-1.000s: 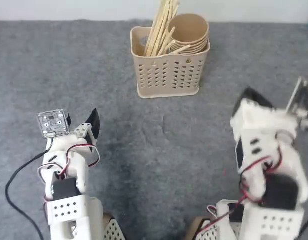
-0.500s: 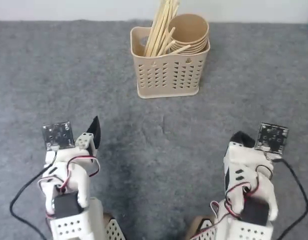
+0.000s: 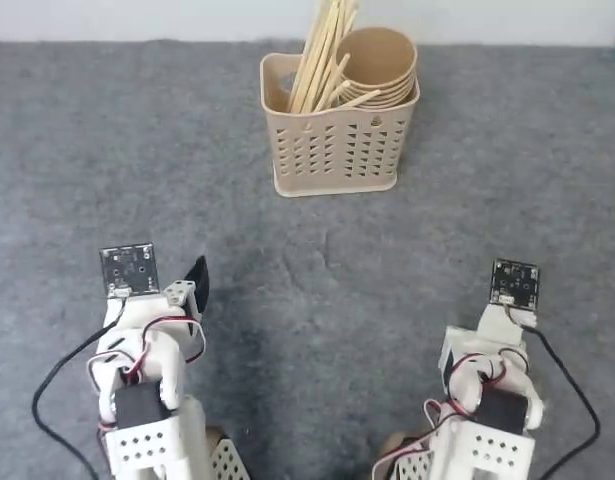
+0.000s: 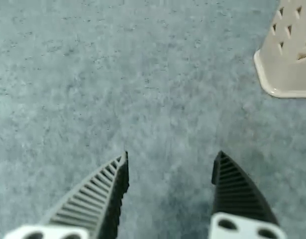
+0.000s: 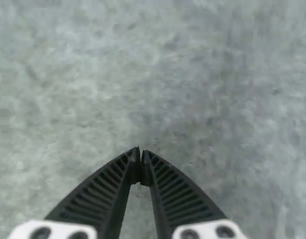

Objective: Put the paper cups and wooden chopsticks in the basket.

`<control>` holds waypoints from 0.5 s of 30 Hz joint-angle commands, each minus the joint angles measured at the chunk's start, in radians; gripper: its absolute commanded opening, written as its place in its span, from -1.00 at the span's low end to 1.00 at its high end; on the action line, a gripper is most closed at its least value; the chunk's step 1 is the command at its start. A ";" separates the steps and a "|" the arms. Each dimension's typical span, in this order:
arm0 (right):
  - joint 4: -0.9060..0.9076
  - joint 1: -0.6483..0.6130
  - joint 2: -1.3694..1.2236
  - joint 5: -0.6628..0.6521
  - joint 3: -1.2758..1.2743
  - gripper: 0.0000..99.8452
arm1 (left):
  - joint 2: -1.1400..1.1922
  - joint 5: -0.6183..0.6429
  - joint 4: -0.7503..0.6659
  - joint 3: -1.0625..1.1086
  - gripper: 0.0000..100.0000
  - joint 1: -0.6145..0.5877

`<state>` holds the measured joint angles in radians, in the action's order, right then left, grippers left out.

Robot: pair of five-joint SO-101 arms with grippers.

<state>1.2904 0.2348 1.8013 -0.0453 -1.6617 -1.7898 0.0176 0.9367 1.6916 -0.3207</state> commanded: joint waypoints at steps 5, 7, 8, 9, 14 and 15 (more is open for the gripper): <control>0.024 0.062 0.013 -0.018 -0.017 -0.99 | 0.006 -0.054 0.049 -0.015 -0.86 -0.009; 0.024 0.062 0.013 -0.018 -0.018 -0.99 | 0.006 -0.135 0.051 -0.015 -0.99 -0.009; 0.022 0.062 0.013 -0.017 -0.018 -0.99 | 0.006 -0.167 0.060 -0.015 -0.96 -0.009; 0.022 0.062 0.013 -0.017 -0.020 -0.99 | 0.006 -0.190 0.071 -0.015 -0.95 -0.009; 0.021 0.064 0.013 -0.018 -0.020 -0.99 | 0.006 -0.222 0.132 -0.028 -0.98 -0.008; 0.022 0.064 0.013 -0.018 -0.020 -0.99 | 0.006 -0.224 0.152 -0.030 -0.98 -0.008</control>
<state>1.3073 0.2885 1.8013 -0.0453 -1.6632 -1.7898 -0.1849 1.0365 1.6916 -0.3207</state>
